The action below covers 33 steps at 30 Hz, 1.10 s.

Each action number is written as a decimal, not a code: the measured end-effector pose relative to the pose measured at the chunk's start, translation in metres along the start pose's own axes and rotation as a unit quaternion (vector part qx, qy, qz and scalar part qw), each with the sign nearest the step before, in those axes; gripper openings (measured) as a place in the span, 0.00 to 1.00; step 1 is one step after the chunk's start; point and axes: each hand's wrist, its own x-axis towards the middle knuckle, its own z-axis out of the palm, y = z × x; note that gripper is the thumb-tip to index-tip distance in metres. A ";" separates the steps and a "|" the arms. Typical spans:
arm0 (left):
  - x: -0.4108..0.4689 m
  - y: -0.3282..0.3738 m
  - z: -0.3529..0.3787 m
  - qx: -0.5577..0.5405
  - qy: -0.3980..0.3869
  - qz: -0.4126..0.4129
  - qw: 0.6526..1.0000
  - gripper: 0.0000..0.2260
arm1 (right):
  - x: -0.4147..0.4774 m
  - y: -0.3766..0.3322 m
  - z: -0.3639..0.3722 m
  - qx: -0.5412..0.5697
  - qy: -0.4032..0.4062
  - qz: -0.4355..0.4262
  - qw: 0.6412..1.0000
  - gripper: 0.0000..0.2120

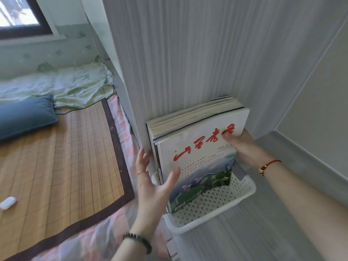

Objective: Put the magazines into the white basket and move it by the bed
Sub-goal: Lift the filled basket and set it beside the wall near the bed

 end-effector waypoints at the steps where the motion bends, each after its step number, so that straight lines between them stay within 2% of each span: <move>1: 0.009 0.005 0.002 -0.004 -0.006 -0.003 1.000 0.42 | 0.001 -0.002 0.004 0.012 0.029 -0.010 0.999 0.23; 3: 0.018 0.010 0.008 -0.008 -0.003 -0.011 1.000 0.41 | 0.004 -0.001 0.012 0.028 0.094 -0.016 0.995 0.17; 6: 0.020 0.007 0.015 -0.027 0.007 -0.009 1.000 0.28 | 0.007 0.009 0.014 0.037 0.163 -0.013 0.986 0.07; 10: 0.019 0.004 0.021 -0.091 0.036 0.000 0.995 0.22 | 0.007 0.016 0.013 0.045 0.216 -0.026 0.975 0.12; 12: 0.023 0.007 0.023 -0.102 0.050 0.009 0.993 0.21 | 0.011 0.012 0.013 0.057 0.231 -0.055 0.970 0.09; 16: 0.029 0.011 0.026 -0.095 0.074 0.020 0.993 0.23 | 0.017 -0.006 0.012 0.066 0.195 -0.102 0.973 0.14; 18: 0.028 0.006 0.028 -0.096 0.078 0.002 0.992 0.24 | 0.017 -0.002 0.011 0.037 0.168 -0.094 0.981 0.13; 21: 0.031 -0.003 0.030 -0.100 0.077 -0.014 0.992 0.25 | 0.017 0.012 0.005 0.028 0.145 -0.075 0.986 0.05; 24: 0.031 -0.003 0.031 -0.072 0.071 0.007 0.995 0.31 | 0.016 0.008 0.002 -0.010 0.123 -0.065 0.990 0.09; 26: 0.027 0.003 0.034 -0.043 0.088 0.033 0.995 0.36 | 0.013 0.002 0.001 0.002 0.113 -0.069 0.991 0.17; 28: 0.025 0.014 0.033 -0.021 0.129 0.108 0.985 0.37 | 0.012 -0.012 -0.002 0.078 0.114 -0.090 0.986 0.30; 29: 0.025 0.021 0.032 -0.004 0.142 0.164 0.976 0.35 | 0.012 -0.022 -0.003 0.094 0.127 -0.118 0.980 0.30; 31: 0.029 0.035 0.031 0.046 0.129 0.272 0.953 0.29 | 0.013 -0.043 0.001 0.058 0.164 -0.173 0.969 0.23; 33: 0.037 0.048 0.031 0.102 0.104 0.316 0.938 0.21 | 0.016 -0.057 0.008 -0.008 0.195 -0.192 0.962 0.15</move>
